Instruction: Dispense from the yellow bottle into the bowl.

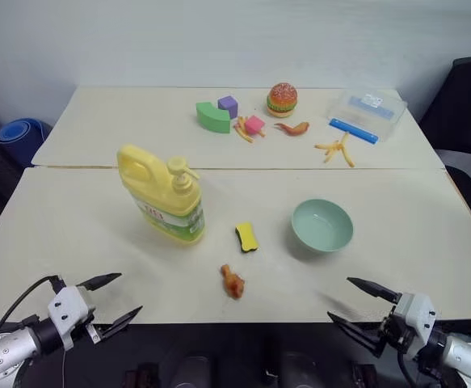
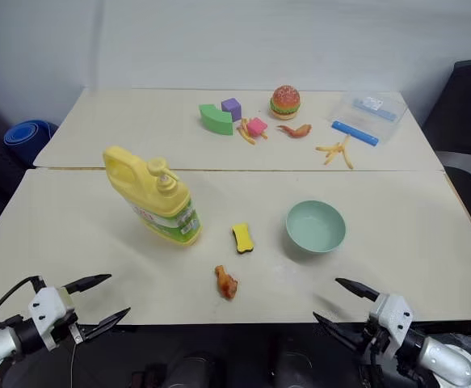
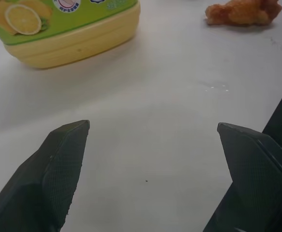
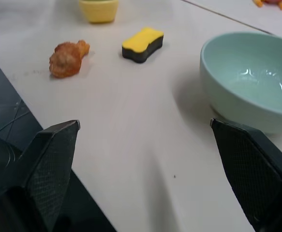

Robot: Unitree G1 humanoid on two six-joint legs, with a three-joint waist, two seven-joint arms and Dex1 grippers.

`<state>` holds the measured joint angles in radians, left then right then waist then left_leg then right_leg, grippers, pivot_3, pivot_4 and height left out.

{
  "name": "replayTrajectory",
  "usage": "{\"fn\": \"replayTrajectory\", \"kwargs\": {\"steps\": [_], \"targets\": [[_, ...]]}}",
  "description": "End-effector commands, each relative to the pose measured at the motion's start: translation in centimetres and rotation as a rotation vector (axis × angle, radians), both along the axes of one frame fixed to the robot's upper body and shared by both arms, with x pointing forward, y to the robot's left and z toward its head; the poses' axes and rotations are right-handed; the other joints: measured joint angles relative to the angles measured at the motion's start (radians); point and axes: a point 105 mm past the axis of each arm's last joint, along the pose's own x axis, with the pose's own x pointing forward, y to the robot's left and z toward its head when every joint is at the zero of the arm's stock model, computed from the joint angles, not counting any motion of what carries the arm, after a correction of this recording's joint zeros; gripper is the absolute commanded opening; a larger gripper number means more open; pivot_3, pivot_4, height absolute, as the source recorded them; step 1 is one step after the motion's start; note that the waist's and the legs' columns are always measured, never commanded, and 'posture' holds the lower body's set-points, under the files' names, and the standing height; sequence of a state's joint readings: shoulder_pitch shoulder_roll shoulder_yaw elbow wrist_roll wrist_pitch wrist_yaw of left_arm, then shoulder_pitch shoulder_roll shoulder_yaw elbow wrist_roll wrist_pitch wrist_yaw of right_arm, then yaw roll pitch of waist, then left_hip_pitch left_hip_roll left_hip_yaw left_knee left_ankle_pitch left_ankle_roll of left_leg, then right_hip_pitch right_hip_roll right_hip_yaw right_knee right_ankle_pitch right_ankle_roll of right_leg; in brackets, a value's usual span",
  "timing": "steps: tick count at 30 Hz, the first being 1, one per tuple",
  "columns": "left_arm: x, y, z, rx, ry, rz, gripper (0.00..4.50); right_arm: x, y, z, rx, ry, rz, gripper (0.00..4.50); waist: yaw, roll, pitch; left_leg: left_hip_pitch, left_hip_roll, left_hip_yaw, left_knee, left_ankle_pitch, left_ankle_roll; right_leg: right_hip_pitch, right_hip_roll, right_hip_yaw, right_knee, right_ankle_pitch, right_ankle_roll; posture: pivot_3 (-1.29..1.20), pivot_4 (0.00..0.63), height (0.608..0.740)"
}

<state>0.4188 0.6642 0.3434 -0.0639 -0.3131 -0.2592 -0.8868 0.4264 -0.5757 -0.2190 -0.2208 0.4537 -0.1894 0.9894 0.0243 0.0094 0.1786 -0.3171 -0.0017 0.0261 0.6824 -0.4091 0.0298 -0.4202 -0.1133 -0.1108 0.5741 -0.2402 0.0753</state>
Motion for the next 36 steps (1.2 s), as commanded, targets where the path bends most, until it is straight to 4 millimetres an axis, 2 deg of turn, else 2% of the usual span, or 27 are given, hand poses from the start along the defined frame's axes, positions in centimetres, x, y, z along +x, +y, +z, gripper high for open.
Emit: {"fn": "replayTrajectory", "kwargs": {"steps": [1,4,7,9,11,15,16,20,22,25,28,31,36], "targets": [[0.1,-0.3,1.5,-0.012,-0.053,-0.002,4.49,1.0,2.3,3.8,0.061,-0.055,0.059,4.50,-0.001,0.001,0.000,0.000,0.000,0.000,0.000,0.000,0.000,0.000,0.000,0.000,0.000,0.000,0.000,0.00,0.150,0.740],[0.2,-0.8,1.8,-0.063,-0.034,-0.001,4.49,2.7,4.7,6.1,0.093,-0.028,0.107,4.50,-0.003,0.000,0.000,0.000,0.000,0.000,0.000,0.000,-0.001,0.000,0.000,0.001,0.001,0.000,0.000,0.00,0.150,0.740],[-0.1,-2.0,2.3,-0.123,0.001,-0.093,4.49,4.7,8.1,7.8,0.143,0.014,0.173,4.50,-0.003,0.000,0.000,0.001,0.000,0.000,0.000,0.001,-0.002,0.000,0.000,0.000,0.001,0.000,0.000,0.00,0.150,0.740],[0.2,-2.5,3.0,-0.181,-0.002,-0.110,4.49,5.8,10.3,7.8,0.094,0.066,0.221,4.50,-0.003,0.000,0.000,0.000,0.000,0.000,0.000,0.001,-0.003,-0.002,0.000,0.000,0.001,0.000,-0.001,0.00,0.150,0.740],[0.4,-2.8,3.3,-0.191,-0.008,-0.120,4.49,7.7,11.5,6.8,-0.015,0.127,0.178,4.50,-0.001,-0.001,-0.001,-0.002,0.000,0.000,0.000,0.005,-0.009,-0.004,0.000,0.000,0.002,0.000,-0.001,0.00,0.150,0.740],[0.4,-3.6,3.7,-0.206,-0.009,-0.153,4.49,10.9,14.7,6.9,-0.001,0.191,0.132,4.50,-0.005,-0.004,-0.002,-0.004,0.000,-0.001,0.000,0.006,-0.011,-0.006,0.000,-0.002,0.002,0.000,-0.001,0.00,0.150,0.740],[0.4,-3.8,3.8,-0.212,-0.007,-0.156,4.49,11.4,15.5,6.5,-0.023,0.205,0.124,4.50,-0.008,-0.004,-0.003,-0.005,-0.001,-0.001,0.000,0.006,-0.011,-0.006,0.000,-0.002,0.002,0.000,-0.001,0.00,0.150,0.740],[0.7,-3.9,3.9,-0.208,-0.024,-0.140,4.49,14.1,17.8,2.5,-0.189,0.288,-0.014,4.50,-0.026,-0.007,-0.005,-0.005,-0.001,0.000,0.000,0.007,-0.010,-0.006,0.000,-0.002,0.008,0.000,-0.001,0.00,0.150,0.740],[0.8,-4.0,4.0,-0.211,-0.030,-0.138,4.49,14.7,18.4,1.7,-0.196,0.296,-0.058,4.50,-0.027,-0.007,-0.005,-0.005,-0.001,-0.001,0.000,0.008,-0.011,-0.006,0.000,-0.004,0.009,0.000,-0.001,0.00,0.150,0.740],[0.8,-4.2,4.2,-0.211,-0.040,-0.136,4.49,15.6,18.1,0.0,-0.263,0.299,-0.126,4.50,-0.031,-0.007,-0.005,-0.006,-0.002,0.001,0.001,0.008,-0.011,-0.007,0.000,-0.005,0.010,0.000,-0.001,0.00,0.150,0.740],[0.9,-4.3,4.4,-0.209,-0.050,-0.135,4.49,15.5,17.5,-1.7,-0.320,0.333,-0.141,4.50,-0.030,-0.009,-0.006,-0.005,-0.002,0.002,0.001,0.009,-0.011,-0.007,0.000,-0.005,0.010,0.000,0.000,0.00,0.150,0.740],[0.9,-4.4,4.4,-0.210,-0.050,-0.139,4.50,15.0,17.8,-1.7,-0.288,0.362,-0.113,3.92,-0.033,-0.009,-0.007,-0.005,-0.001,0.002,0.001,0.009,-0.011,-0.007,0.000,-0.005,0.010,0.000,0.000,0.00,0.150,0.740],[1.2,-4.5,4.3,-0.212,-0.057,-0.151,4.50,15.0,17.7,-1.2,-0.258,0.352,-0.105,2.23,-0.046,-0.009,-0.007,-0.004,-0.001,0.002,0.001,0.009,-0.011,-0.007,0.001,-0.005,0.011,0.000,0.000,0.00,0.150,0.740]]}}
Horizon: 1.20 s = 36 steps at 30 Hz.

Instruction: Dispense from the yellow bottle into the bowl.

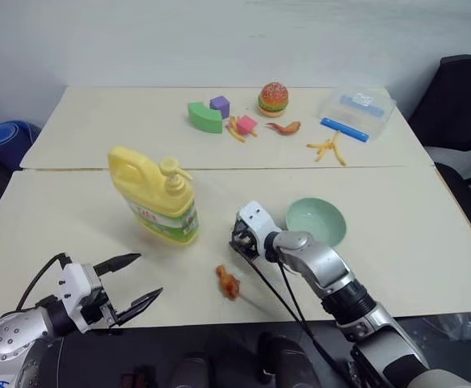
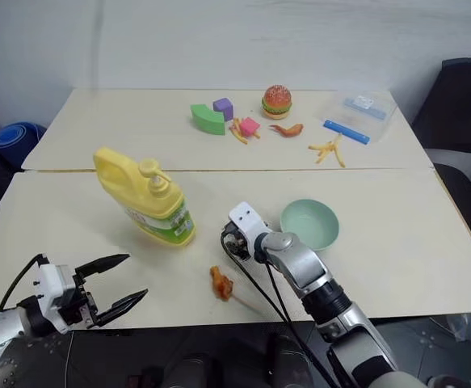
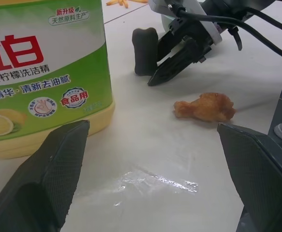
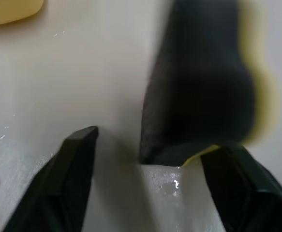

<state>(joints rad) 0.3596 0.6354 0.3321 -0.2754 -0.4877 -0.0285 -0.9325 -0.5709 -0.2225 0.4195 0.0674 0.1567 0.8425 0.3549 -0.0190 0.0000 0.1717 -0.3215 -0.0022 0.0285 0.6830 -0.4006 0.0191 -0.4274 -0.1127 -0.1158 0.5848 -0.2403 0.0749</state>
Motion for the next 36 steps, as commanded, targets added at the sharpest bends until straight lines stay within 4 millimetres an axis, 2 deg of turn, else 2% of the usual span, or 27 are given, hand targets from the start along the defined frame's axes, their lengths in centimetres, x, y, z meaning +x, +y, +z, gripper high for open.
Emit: {"fn": "replayTrajectory", "kwargs": {"steps": [1,4,6,9,12,13,15,17,18,20,22,23,24,28,32,36], "targets": [[0.2,-0.6,0.6,0.000,-0.039,-0.032,4.50,-0.2,0.0,0.4,0.040,-0.013,0.011,1.82,-0.004,0.000,0.000,0.000,0.000,0.000,0.000,0.000,0.000,0.000,0.000,0.000,0.000,0.000,0.000,0.00,0.150,0.740],[0.5,-0.7,0.6,-0.004,-0.044,-0.034,4.50,-0.3,-0.1,1.0,0.052,-0.036,0.038,0.78,-0.009,0.000,0.000,0.000,0.000,0.000,0.000,0.000,0.000,0.000,0.000,0.000,0.000,0.000,0.000,0.00,0.150,0.740],[0.8,-0.9,0.4,-0.008,-0.046,-0.045,4.50,-0.7,-0.5,1.7,0.099,-0.024,0.055,0.39,-0.009,0.001,0.001,0.000,0.000,0.000,0.000,0.000,0.000,0.000,0.000,0.000,0.000,0.000,0.000,0.00,0.150,0.740],[1.0,-1.1,0.3,-0.007,-0.049,-0.058,4.50,-1.7,-0.5,4.2,0.234,-0.068,0.117,0.39,-0.008,0.001,0.001,-0.001,0.000,0.000,0.000,0.000,0.000,0.000,0.000,0.000,0.000,0.000,0.000,0.00,0.150,0.740],[1.1,-1.1,0.3,-0.007,-0.058,-0.063,4.50,-2.8,-1.5,7.3,0.297,-0.172,0.188,0.39,-0.007,0.002,0.001,-0.001,0.000,0.000,0.000,0.000,0.000,0.000,0.000,0.000,-0.001,0.000,0.000,0.00,0.150,0.740],[1.1,-1.1,0.3,-0.009,-0.060,-0.063,4.50,-3.1,-2.5,9.1,0.339,-0.223,0.198,0.39,-0.007,0.002,0.001,-0.001,0.000,0.000,0.000,0.000,0.000,0.000,0.000,0.000,-0.001,0.000,0.000,0.00,0.150,0.740],[1.0,-1.1,0.3,-0.010,-0.062,-0.069,4.50,-3.8,-5.9,12.6,0.401,-0.317,0.195,0.39,-0.002,0.002,0.001,-0.001,0.000,0.000,0.000,0.000,0.000,0.000,0.000,0.000,-0.001,0.000,0.001,0.00,0.150,0.740],[1.0,-1.1,0.3,-0.010,-0.063,-0.073,4.50,-4.3,-8.2,14.1,0.414,-0.348,0.186,0.39,0.008,0.003,0.002,-0.001,-0.001,0.000,0.000,-0.001,0.001,0.000,0.000,0.000,-0.002,0.001,0.001,0.00,0.150,0.740],[1.0,-1.1,0.3,-0.014,-0.064,-0.074,4.50,-4.2,-9.6,14.2,0.386,-0.350,0.154,0.39,0.013,0.003,0.002,-0.001,-0.001,0.000,0.000,-0.001,0.001,0.000,-0.001,0.000,-0.003,0.001,0.001,0.00,0.150,0.740],[1.0,-1.1,0.3,-0.018,-0.064,-0.075,4.50,-3.7,-14.1,14.0,0.271,-0.353,0.058,0.39,0.021,0.002,0.002,0.000,0.000,0.000,0.000,-0.001,0.002,0.001,-0.001,0.000,-0.004,0.001,0.001,0.00,0.150,0.740],[1.2,-1.6,0.0,-0.035,-0.063,-0.088,4.50,-2.6,-22.4,12.0,0.135,-0.302,-0.171,0.39,0.029,0.002,0.002,-0.001,0.000,0.000,0.000,-0.001,0.002,0.002,-0.001,0.000,-0.010,0.001,0.001,0.00,0.150,0.740],[1.3,-1.9,-0.1,-0.042,-0.062,-0.095,4.50,-2.5,-25.5,10.8,0.074,-0.286,-0.255,0.39,0.036,0.002,0.001,0.000,-0.001,0.000,0.000,-0.001,0.002,0.003,-0.001,0.000,-0.010,0.001,0.001,0.00,0.150,0.740],[1.4,-2.0,-0.2,-0.047,-0.062,-0.100,4.50,-2.5,-27.4,10.0,0.023,-0.281,-0.286,0.39,0.039,0.002,0.001,0.001,-0.002,0.002,0.000,-0.001,0.004,0.003,-0.001,0.000,-0.010,0.001,0.002,0.00,0.150,0.740],[1.7,-2.2,-0.3,-0.050,-0.065,-0.113,4.50,-2.0,-30.3,6.3,-0.077,-0.225,-0.325,0.39,0.028,0.002,0.002,0.002,-0.001,0.007,0.000,-0.001,0.005,0.003,0.000,0.005,-0.009,0.002,0.003,0.00,0.150,0.740],[2.0,-2.1,0.2,-0.063,-0.073,-0.116,4.50,-1.6,-31.3,4.2,-0.110,-0.190,-0.334,1.65,0.010,0.004,0.002,0.003,0.000,0.012,0.000,0.000,0.003,0.003,0.001,0.005,-0.004,0.002,0.004,0.00,0.150,0.740],[1.3,-2.3,1.0,-0.119,-0.020,-0.169,4.50,-2.0,-32.0,5.5,-0.124,-0.244,-0.306,3.00,0.014,0.005,0.003,0.005,0.000,0.012,0.000,0.000,0.003,0.001,0.001,0.007,-0.002,0.002,0.004,0.00,0.150,0.740]]}}
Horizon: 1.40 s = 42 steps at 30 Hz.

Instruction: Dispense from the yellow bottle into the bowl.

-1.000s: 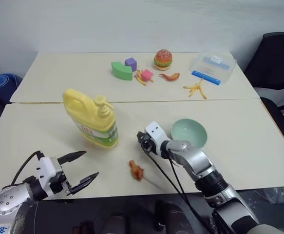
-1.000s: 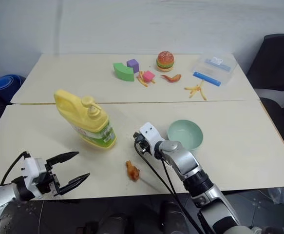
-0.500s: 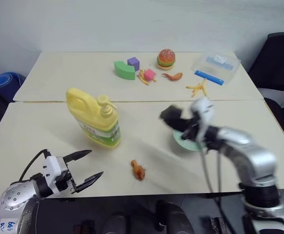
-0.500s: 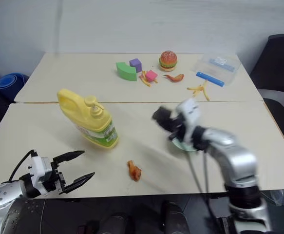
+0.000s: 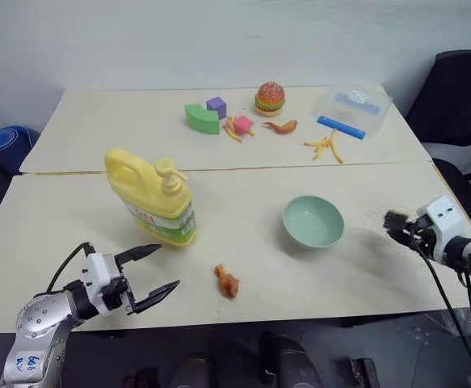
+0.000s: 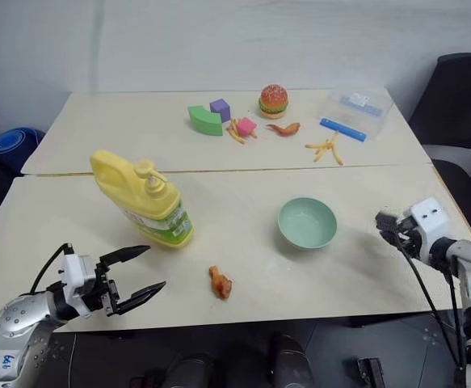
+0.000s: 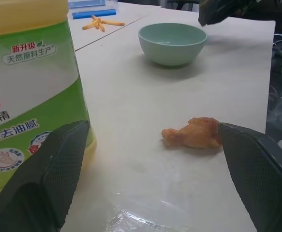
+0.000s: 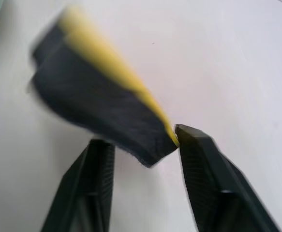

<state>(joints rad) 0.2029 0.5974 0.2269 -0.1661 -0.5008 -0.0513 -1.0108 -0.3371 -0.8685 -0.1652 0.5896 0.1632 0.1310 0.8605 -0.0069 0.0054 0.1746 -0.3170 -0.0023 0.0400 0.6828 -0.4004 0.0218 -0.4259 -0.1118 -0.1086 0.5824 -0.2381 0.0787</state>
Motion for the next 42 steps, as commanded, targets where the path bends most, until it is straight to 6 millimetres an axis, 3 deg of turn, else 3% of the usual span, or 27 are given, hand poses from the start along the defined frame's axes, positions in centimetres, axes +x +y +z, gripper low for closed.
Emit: {"fn": "replayTrajectory", "kwargs": {"steps": [1,4,7,11,14,21,24,28,31,37,42], "targets": [[-0.9,-0.2,1.5,-0.037,0.007,-0.058,4.50,-0.3,0.0,3.4,-0.024,-0.100,0.078,3.39,0.003,0.000,0.000,0.000,0.000,-0.001,0.000,0.000,0.000,0.000,0.000,0.001,0.001,0.000,0.000,0.00,0.150,0.740],[-1.8,-0.7,1.7,-0.022,0.018,-0.130,4.50,-2.2,3.0,5.3,-0.031,-0.105,0.289,4.44,0.011,0.002,0.000,-0.002,0.000,-0.003,0.000,0.000,0.000,0.000,-0.001,0.000,0.000,0.000,0.000,0.00,0.150,0.740],[-2.7,-1.0,1.6,0.000,0.034,-0.197,4.50,-4.1,8.3,7.0,0.037,-0.076,0.508,4.44,0.012,0.002,0.000,-0.002,0.000,-0.004,0.000,0.000,0.000,0.000,-0.001,0.000,-0.005,0.000,0.000,0.00,0.150,0.740],[-3.0,-0.9,1.0,0.031,0.032,-0.223,4.50,-6.1,15.5,6.8,0.081,0.003,0.763,4.44,0.007,0.002,0.000,0.000,0.002,-0.004,0.000,-0.002,-0.002,0.001,0.000,0.000,-0.005,0.000,0.000,0.00,0.150,0.740],[-2.8,-0.2,0.2,0.090,0.025,-0.209,4.50,-7.2,22.2,5.0,0.135,0.074,0.934,4.44,0.004,0.001,0.000,-0.001,0.002,-0.005,0.000,-0.003,-0.002,0.000,0.000,0.000,-0.005,0.000,-0.001,0.00,0.150,0.740],[-2.6,1.4,-1.0,0.133,0.024,-0.112,4.50,-6.2,30.5,0.4,0.183,0.175,0.967,4.44,0.007,-0.002,-0.002,-0.003,0.000,-0.006,0.000,-0.002,-0.002,-0.002,-0.002,-0.003,-0.006,-0.001,-0.002,0.00,0.150,0.740],[-2.9,1.8,-1.4,0.133,0.040,-0.086,4.50,-5.7,32.0,-1.0,0.218,0.219,0.927,4.44,0.005,-0.004,-0.003,-0.004,0.000,-0.006,0.001,-0.003,-0.002,-0.002,-0.002,-0.004,-0.005,-0.001,-0.002,0.00,0.150,0.740],[-3.5,2.1,-1.6,0.133,0.057,-0.066,4.50,-5.2,32.4,-4.2,0.165,0.278,0.877,4.44,0.004,-0.004,-0.003,-0.003,0.000,-0.006,0.001,-0.002,-0.002,-0.002,-0.002,-0.005,-0.001,-0.001,-0.002,0.00,0.150,0.740],[-3.6,2.2,-1.6,0.129,0.063,-0.059,4.50,-4.7,32.5,-4.6,0.146,0.242,0.870,3.84,0.003,-0.003,-0.003,-0.003,0.000,-0.005,0.001,-0.002,-0.002,-0.002,-0.002,-0.005,-0.001,-0.001,-0.002,0.00,0.150,0.740],[-2.7,2.0,-1.2,0.110,0.040,-0.049,4.50,-4.0,32.3,-3.6,0.184,0.187,0.842,1.88,0.002,-0.003,-0.003,-0.002,0.001,-0.005,0.001,-0.002,-0.003,-0.002,-0.001,-0.005,0.001,-0.001,-0.002,0.00,0.150,0.740],[-1.8,0.5,0.0,0.050,-0.007,-0.081,4.50,-5.0,30.5,0.4,0.282,0.051,0.923,1.85,0.006,-0.003,-0.002,-0.004,0.000,-0.006,0.001,-0.002,-0.002,-0.002,-0.002,-0.006,0.001,-0.001,-0.002,0.00,0.150,0.740]]}}
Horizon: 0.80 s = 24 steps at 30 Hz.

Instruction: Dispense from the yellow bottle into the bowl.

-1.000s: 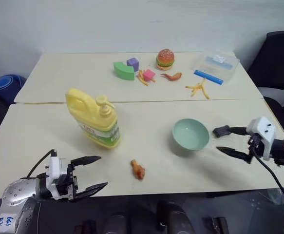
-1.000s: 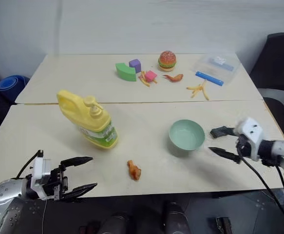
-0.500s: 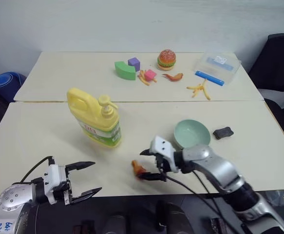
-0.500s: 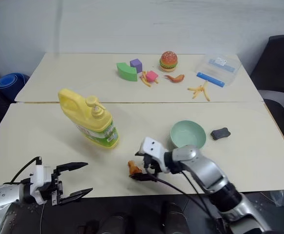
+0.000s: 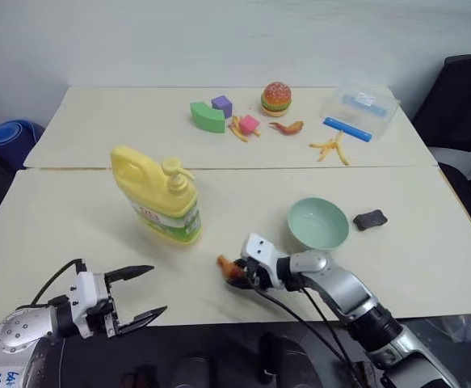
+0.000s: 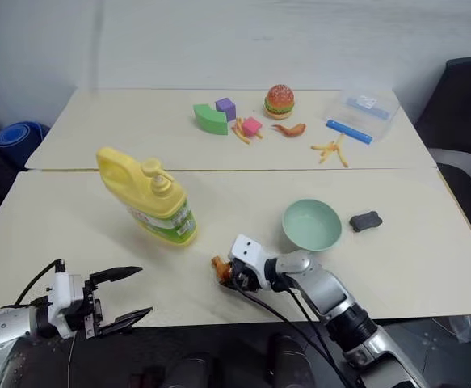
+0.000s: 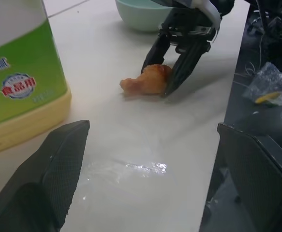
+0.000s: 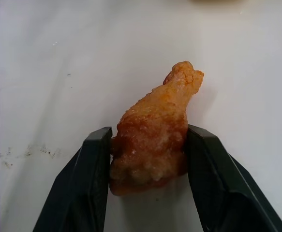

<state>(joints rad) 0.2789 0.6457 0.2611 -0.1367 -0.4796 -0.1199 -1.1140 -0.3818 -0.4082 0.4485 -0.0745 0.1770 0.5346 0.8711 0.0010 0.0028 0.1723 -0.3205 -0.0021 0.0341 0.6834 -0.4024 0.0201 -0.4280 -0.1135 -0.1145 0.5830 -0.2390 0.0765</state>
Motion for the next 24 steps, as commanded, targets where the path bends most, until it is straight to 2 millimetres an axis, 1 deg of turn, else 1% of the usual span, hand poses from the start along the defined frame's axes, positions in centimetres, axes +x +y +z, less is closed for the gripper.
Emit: {"fn": "replayTrajectory", "kwargs": {"steps": [1,2,3,4,6,7,9,10,11,12,13,14,16,17,18,20,22,23,24], "targets": [[0.5,-1.4,1.6,-0.065,-0.047,-0.037,4.50,-0.5,-1.7,5.2,0.151,-0.145,0.042,1.85,-0.001,0.000,0.000,0.000,0.000,0.000,0.000,0.000,0.000,0.000,0.000,0.000,0.000,0.000,0.000,0.00,0.150,0.740],[0.6,-1.8,2.0,-0.085,-0.054,-0.047,4.50,-0.4,-2.9,6.5,0.186,-0.169,0.012,1.85,0.001,0.000,0.000,0.000,0.000,0.000,0.000,0.000,0.000,0.000,0.000,-0.001,-0.001,0.000,0.000,0.00,0.150,0.740],[0.7,-2.1,2.3,-0.099,-0.058,-0.054,4.50,-0.5,-3.6,7.4,0.208,-0.183,-0.008,1.85,-0.001,0.000,0.000,0.000,0.000,0.000,0.000,0.000,0.000,0.000,0.000,-0.001,-0.001,0.000,0.001,0.00,0.150,0.740],[0.8,-2.7,2.6,-0.121,-0.056,-0.073,4.50,-0.5,-5.4,8.8,0.239,-0.193,-0.054,1.85,-0.001,0.000,0.000,0.000,0.000,0.000,0.000,0.000,0.001,0.001,0.000,-0.001,-0.001,0.001,0.001,0.00,0.150,0.740],[0.8,-3.5,3.0,-0.145,-0.045,-0.102,4.50,-0.7,-7.7,10.4,0.264,-0.200,-0.121,1.85,0.000,0.000,0.000,0.000,0.000,0.000,0.000,0.000,0.001,0.001,0.000,0.000,-0.002,0.001,0.002,0.00,0.150,0.740],[0.8,-3.7,3.1,-0.152,-0.040,-0.112,4.50,-0.9,-8.5,10.8,0.268,-0.201,-0.146,1.85,0.001,0.000,0.000,0.001,0.000,0.000,0.000,0.000,0.000,0.002,0.000,0.000,-0.002,0.001,0.002,0.00,0.150,0.740],[0.9,-5.0,3.4,-0.176,-0.032,-0.158,4.50,-0.7,-14.1,11.5,0.183,-0.229,-0.305,1.85,0.001,0.001,0.000,0.001,0.001,0.000,0.000,-0.001,0.000,0.002,0.000,-0.001,-0.002,0.001,0.002,0.00,0.150,0.740],[1.0,-5.6,3.5,-0.184,-0.040,-0.170,4.50,-0.8,-17.0,11.5,0.124,-0.241,-0.383,1.85,0.011,0.001,0.001,0.001,0.001,0.000,0.000,-0.001,0.000,0.002,0.000,-0.001,-0.003,0.001,0.001,0.00,0.150,0.740],[1.2,-6.0,3.5,-0.192,-0.040,-0.181,4.50,-1.1,-19.4,11.2,0.053,-0.251,-0.439,1.85,0.020,0.002,0.001,0.001,0.000,0.000,0.000,-0.001,0.000,0.003,0.000,-0.001,-0.005,0.001,0.002,0.00,0.150,0.740],[1.3,-6.3,3.5,-0.187,-0.046,-0.187,4.50,-1.2,-21.1,10.7,0.000,-0.255,-0.475,1.85,0.024,0.002,0.001,0.001,0.000,0.001,0.000,-0.001,0.001,0.003,0.000,0.000,-0.007,0.001,0.002,0.00,0.150,0.740],[1.4,-6.4,3.4,-0.187,-0.047,-0.190,4.50,-1.1,-22.9,10.4,-0.014,-0.265,-0.536,1.85,0.025,0.001,0.000,0.001,-0.001,0.002,0.000,0.000,0.002,0.003,0.000,0.001,-0.007,0.001,0.002,0.00,0.150,0.740],[1.5,-6.5,3.3,-0.187,-0.045,-0.192,4.50,-1.0,-24.2,10.1,-0.008,-0.261,-0.586,1.85,0.025,-0.001,0.000,0.002,-0.001,0.003,0.000,0.000,0.003,0.004,0.000,0.002,-0.008,0.002,0.003,0.00,0.150,0.740],[1.7,-6.5,3.2,-0.182,-0.053,-0.189,4.50,-0.6,-27.0,8.4,-0.041,-0.247,-0.685,1.85,0.017,-0.002,0.000,0.002,0.000,0.004,0.000,0.000,0.003,0.005,0.002,0.003,-0.007,0.002,0.003,0.00,0.150,0.740],[1.8,-6.5,3.1,-0.178,-0.055,-0.190,4.50,-0.7,-28.1,6.9,-0.073,-0.215,-0.710,1.85,0.015,-0.002,0.000,0.002,0.000,0.005,0.000,-0.001,0.002,0.007,0.002,0.004,-0.007,0.002,0.003,0.00,0.150,0.740],[2.0,-6.5,3.1,-0.172,-0.062,-0.188,4.50,-0.5,-29.0,5.7,-0.113,-0.210,-0.730,1.85,0.013,-0.001,0.000,0.003,0.001,0.005,0.000,-0.001,0.002,0.008,0.003,0.004,-0.007,0.001,0.003,0.00,0.150,0.740],[2.2,-6.4,3.1,-0.163,-0.070,-0.187,4.50,0.2,-29.9,4.1,-0.120,-0.199,-0.779,1.85,0.009,0.000,0.000,0.004,0.001,0.006,0.000,-0.001,0.002,0.008,0.003,0.004,-0.007,0.001,0.002,0.00,0.150,0.740],[2.5,-6.2,3.2,-0.151,-0.083,-0.183,4.50,0.6,-30.1,2.8,-0.151,-0.185,-0.769,2.57,0.002,0.002,0.001,0.004,0.001,0.006,0.000,0.000,0.002,0.008,0.003,0.004,-0.006,0.001,0.002,0.00,0.150,0.740],[2.6,-6.1,3.2,-0.148,-0.089,-0.180,4.50,0.7,-30.2,2.3,-0.172,-0.181,-0.755,2.81,-0.001,0.004,0.001,0.004,0.000,0.006,0.000,0.000,0.002,0.008,0.003,0.004,-0.006,0.001,0.002,0.00,0.150,0.740],[2.7,-6.0,3.3,-0.143,-0.093,-0.176,4.50,0.9,-30.2,2.1,-0.179,-0.197,-0.743,3.14,-0.001,0.005,0.001,0.004,0.000,0.006,0.000,0.000,0.002,0.008,0.003,0.004,-0.006,0.001,0.002,0.00,0.150,0.740]]}}
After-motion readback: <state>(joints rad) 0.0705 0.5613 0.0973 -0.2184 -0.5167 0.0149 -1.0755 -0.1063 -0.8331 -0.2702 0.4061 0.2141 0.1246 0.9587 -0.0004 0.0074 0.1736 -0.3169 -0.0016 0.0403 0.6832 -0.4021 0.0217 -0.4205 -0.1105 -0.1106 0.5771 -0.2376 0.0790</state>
